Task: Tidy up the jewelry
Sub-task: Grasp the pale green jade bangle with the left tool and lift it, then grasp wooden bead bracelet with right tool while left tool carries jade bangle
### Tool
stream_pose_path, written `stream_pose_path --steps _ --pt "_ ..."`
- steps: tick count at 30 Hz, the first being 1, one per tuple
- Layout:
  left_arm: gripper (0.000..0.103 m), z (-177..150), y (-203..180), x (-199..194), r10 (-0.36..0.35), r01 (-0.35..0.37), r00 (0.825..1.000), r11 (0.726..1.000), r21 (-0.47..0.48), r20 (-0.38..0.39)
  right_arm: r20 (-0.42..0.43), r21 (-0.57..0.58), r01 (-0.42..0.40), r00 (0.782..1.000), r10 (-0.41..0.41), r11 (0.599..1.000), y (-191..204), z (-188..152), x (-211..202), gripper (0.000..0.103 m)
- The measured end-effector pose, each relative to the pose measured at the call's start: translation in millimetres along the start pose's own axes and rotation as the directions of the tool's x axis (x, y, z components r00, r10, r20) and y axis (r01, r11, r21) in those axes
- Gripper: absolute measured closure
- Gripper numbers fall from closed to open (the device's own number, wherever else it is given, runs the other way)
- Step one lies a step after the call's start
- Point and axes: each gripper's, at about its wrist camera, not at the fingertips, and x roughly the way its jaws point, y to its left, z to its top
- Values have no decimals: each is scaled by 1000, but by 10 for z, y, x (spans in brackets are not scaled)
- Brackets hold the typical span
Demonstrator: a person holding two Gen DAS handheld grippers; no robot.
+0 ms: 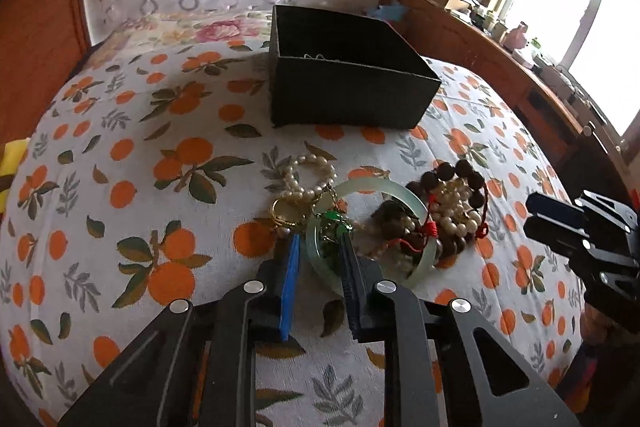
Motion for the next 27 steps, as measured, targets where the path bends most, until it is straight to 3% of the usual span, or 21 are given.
stream_pose_path --steps 5,20,27 --pt "96 -8 -9 -13 19 -19 1000 1000 24 -3 -2 -5 -3 1000 3 1000 17 4 2 77" --pt "97 165 -156 -669 42 -56 987 994 88 156 -1 -16 0 1000 0 1000 60 49 14 77" --pt "97 191 -146 -763 50 -66 983 994 87 178 -10 -4 -8 1000 8 1000 -33 222 149 77"
